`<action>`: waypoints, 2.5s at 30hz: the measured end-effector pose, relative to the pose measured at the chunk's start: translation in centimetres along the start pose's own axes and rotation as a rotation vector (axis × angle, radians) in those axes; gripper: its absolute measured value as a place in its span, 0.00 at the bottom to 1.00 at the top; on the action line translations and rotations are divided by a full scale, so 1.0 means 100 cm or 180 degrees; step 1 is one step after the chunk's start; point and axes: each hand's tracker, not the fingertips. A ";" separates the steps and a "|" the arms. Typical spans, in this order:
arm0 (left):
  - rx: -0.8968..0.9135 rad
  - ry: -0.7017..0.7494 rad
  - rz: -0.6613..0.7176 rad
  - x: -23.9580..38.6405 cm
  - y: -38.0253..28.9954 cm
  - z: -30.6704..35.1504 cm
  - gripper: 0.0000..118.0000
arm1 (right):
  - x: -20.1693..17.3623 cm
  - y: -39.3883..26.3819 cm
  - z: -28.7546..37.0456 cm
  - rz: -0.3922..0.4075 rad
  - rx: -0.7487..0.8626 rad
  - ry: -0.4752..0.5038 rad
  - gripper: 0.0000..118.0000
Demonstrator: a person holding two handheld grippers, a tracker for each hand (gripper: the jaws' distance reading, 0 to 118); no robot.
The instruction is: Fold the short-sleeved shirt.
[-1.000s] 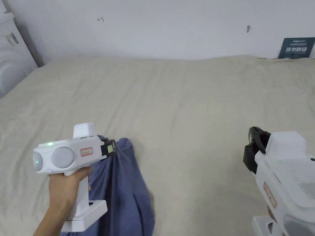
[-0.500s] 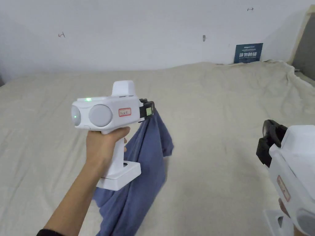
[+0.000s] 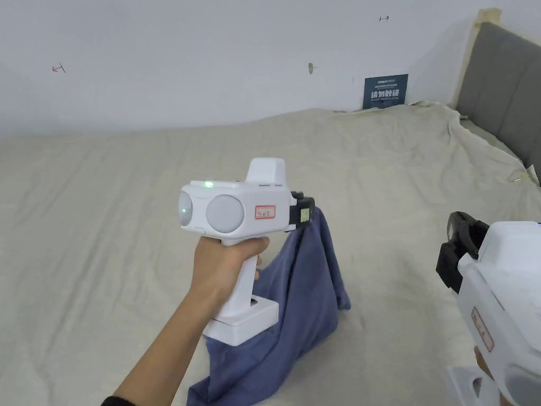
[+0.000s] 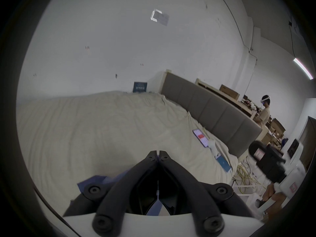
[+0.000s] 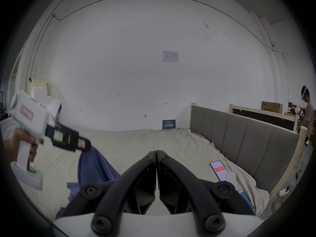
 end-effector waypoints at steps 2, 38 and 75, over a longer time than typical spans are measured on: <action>-0.0296 0.0052 0.0024 -0.007 -0.018 -0.021 0.00 | 0.003 -0.003 -0.002 -0.0004 -0.0029 -0.0006 0.00; 0.0502 0.1139 0.0063 -0.031 -0.068 0.076 1.00 | 0.011 -0.003 -0.005 0.0091 -0.0018 0.0057 0.00; 0.1045 0.2056 0.0143 -0.063 -0.109 0.154 0.00 | -0.002 0.001 0.003 0.0054 0.0088 0.0117 0.00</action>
